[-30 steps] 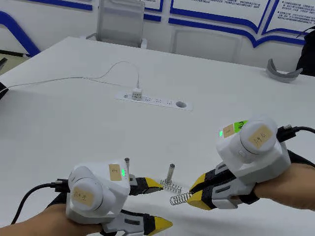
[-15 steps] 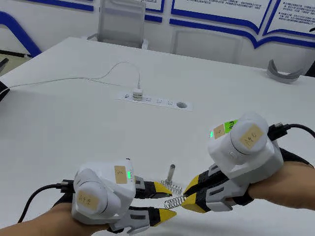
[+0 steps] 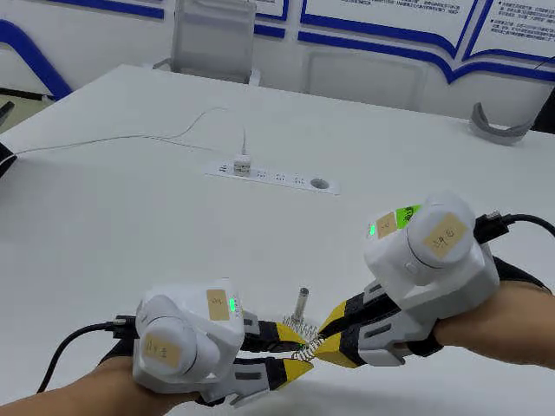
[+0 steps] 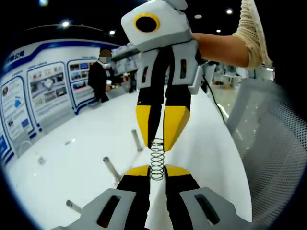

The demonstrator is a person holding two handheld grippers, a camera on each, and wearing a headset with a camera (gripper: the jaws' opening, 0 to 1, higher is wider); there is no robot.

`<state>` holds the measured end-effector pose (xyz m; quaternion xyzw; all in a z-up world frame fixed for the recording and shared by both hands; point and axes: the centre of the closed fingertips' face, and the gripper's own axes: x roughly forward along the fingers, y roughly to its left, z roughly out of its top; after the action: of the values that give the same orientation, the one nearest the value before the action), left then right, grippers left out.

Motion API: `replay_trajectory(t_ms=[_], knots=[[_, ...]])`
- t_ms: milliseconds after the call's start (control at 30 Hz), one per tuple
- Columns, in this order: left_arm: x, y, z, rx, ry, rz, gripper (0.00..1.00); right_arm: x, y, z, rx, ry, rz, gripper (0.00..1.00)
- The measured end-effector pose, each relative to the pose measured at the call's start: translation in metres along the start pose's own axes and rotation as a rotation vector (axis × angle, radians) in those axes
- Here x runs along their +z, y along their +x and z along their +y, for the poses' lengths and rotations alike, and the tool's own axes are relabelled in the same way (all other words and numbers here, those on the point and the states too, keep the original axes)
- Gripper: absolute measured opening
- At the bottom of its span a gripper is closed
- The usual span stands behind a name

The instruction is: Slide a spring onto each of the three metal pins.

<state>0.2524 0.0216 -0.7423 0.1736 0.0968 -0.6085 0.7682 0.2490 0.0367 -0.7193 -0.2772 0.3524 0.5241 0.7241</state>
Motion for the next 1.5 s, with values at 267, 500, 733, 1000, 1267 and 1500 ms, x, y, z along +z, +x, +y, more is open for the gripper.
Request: replay_trajectory(t_ms=[267, 500, 733, 1000, 1267, 1500], knots=[[0.002, 0.002, 0.0, -0.003, -0.02, -0.009, 0.11, 0.007, 0.001, -0.001, -0.007, 0.005, -0.026, 0.12], [0.003, 0.003, -0.001, -0.007, -0.026, -0.014, 0.11, 0.007, 0.0, 0.0, -0.009, 0.008, -0.028, 0.12], [0.002, 0.002, -0.002, -0.016, -0.049, -0.007, 0.18, 0.005, -0.003, -0.002, -0.012, 0.022, -0.027, 0.12], [-0.002, -0.011, 0.006, 0.009, -0.076, -0.004, 0.27, 0.0, -0.012, -0.011, -0.037, 0.04, -0.029, 0.12], [-0.007, -0.025, 0.013, 0.04, -0.128, -0.012, 0.37, -0.004, -0.025, -0.023, -0.074, 0.063, -0.037, 0.12], [-0.013, -0.04, 0.019, 0.074, -0.16, -0.013, 0.43, -0.006, -0.042, -0.04, -0.121, 0.089, -0.051, 0.12]])
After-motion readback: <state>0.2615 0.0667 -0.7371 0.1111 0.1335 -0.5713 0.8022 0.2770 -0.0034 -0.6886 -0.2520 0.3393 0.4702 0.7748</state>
